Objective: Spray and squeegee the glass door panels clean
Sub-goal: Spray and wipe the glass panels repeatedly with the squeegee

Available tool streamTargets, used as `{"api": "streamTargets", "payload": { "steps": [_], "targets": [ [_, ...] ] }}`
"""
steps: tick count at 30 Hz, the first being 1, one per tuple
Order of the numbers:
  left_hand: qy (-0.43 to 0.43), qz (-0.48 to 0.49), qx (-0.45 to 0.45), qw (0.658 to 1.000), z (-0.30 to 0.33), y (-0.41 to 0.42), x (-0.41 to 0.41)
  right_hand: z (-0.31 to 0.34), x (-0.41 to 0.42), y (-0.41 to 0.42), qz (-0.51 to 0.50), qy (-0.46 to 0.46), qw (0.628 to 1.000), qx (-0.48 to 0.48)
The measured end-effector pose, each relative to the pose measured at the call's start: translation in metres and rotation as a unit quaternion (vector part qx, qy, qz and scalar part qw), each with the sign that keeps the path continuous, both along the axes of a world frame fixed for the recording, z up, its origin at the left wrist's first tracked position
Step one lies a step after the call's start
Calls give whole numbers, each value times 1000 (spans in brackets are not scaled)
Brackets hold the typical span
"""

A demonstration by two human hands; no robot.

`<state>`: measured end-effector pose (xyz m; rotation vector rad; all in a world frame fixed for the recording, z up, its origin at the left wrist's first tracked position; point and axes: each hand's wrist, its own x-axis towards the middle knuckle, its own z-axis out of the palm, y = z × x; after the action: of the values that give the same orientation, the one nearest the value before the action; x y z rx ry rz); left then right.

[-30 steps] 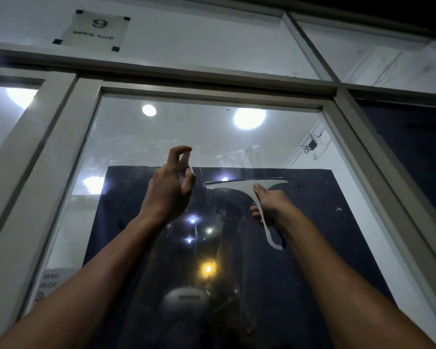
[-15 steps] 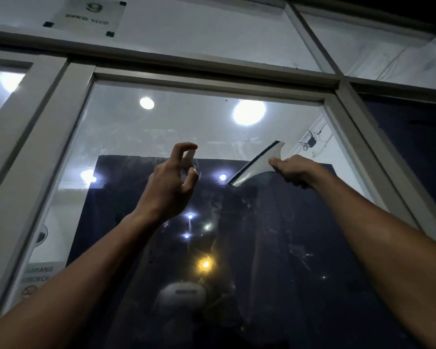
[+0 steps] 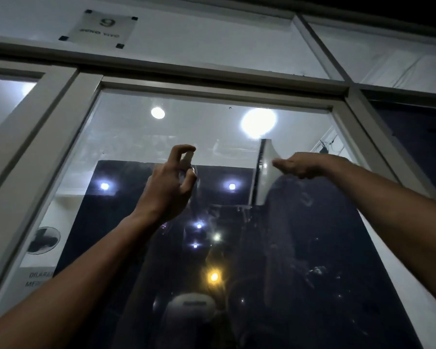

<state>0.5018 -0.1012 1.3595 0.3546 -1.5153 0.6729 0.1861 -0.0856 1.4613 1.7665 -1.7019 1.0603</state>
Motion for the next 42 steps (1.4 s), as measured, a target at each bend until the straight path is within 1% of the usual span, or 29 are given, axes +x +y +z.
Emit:
{"api": "streamTargets", "payload": {
  "steps": [3,5,7,10,12,15,19,22,25,28,31,33,36,40,42],
  "targets": [
    [4,-4,5,1000,-3,0,-4,-5,-24,9,-24,-38,999,23],
    [6,-4,5,1000,-4,0,-5,0,-6,9,-19,-30,999,12],
    [12,-3,7,1000,-2,-1,-5,2,32,4,16,7,1000,-7],
    [25,-4,7,1000,-3,0,-4,-4,97,-8,84,63,994,9],
    [27,-5,10,1000,-4,1,-4,-3,119,-7,85,87,992,21],
    [25,-9,16,1000,-3,4,-1,0,93,4,50,75,996,23],
    [11,-13,26,1000,-3,7,8,-12,22,20,-55,9,998,32],
    [3,-8,24,1000,0,10,19,-14,17,23,-81,-22,996,31],
    [12,-1,19,1000,5,12,32,-2,54,20,-64,-13,998,-14],
    [21,11,15,1000,8,16,47,10,122,2,-18,25,998,-46],
    [42,30,12,999,8,19,67,20,196,-13,10,63,996,-56],
    [56,42,9,998,8,16,82,23,215,-14,9,78,996,-49],
    [70,36,13,997,8,6,98,17,183,-7,-10,86,995,-47],
    [71,28,23,997,9,-2,112,-9,102,11,-60,32,998,-9],
    [67,31,27,997,9,-4,121,-19,87,18,-73,6,997,10]
  ]
}}
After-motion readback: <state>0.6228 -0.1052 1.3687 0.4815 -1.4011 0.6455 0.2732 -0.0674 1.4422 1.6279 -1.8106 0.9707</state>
